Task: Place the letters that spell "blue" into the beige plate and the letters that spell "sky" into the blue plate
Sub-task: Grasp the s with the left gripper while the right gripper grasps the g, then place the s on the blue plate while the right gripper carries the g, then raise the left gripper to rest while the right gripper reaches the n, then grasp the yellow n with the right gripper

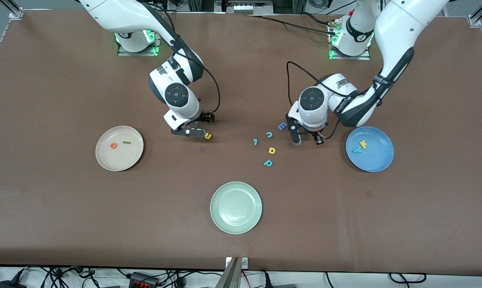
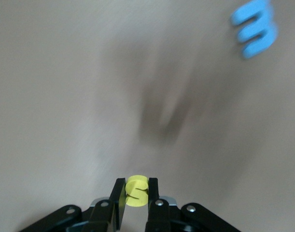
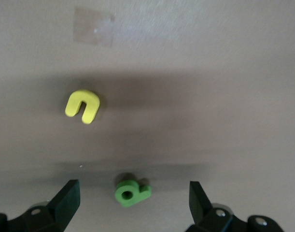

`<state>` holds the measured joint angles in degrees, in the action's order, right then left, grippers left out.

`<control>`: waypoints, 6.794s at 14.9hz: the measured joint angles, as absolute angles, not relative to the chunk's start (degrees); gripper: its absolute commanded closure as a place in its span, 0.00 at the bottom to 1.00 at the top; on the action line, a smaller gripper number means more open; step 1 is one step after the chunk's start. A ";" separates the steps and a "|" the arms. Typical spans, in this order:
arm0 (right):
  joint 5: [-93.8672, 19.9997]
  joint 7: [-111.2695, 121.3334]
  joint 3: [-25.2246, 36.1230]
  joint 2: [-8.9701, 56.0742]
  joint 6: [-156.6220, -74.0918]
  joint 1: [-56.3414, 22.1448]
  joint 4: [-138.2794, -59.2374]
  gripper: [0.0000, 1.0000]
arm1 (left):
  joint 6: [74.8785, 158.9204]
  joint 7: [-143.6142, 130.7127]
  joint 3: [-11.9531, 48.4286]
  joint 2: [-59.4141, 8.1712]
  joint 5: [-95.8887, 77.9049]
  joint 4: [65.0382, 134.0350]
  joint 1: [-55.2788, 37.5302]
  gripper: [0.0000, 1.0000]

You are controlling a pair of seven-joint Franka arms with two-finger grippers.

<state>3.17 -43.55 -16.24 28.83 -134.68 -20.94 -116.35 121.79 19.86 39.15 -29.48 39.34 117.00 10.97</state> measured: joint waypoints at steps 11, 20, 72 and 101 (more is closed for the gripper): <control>3.16 -45.11 -16.12 31.06 -138.36 -21.99 -117.84 0.49 | 119.37 19.89 40.02 -28.10 39.33 114.03 33.81 0.81; 3.10 -45.25 -16.16 30.34 -138.39 -21.94 -117.97 0.69 | 119.66 13.09 40.04 -32.21 35.04 113.92 37.60 0.00; -1.29 -61.41 -2.25 37.39 -134.41 -31.80 -100.92 0.00 | 97.79 1.65 0.23 0.59 -0.09 96.69 -0.49 0.00; -1.45 -74.66 -4.16 36.70 -142.93 -33.09 -106.55 0.09 | 95.23 -0.50 1.50 0.49 -0.14 94.83 -1.36 0.00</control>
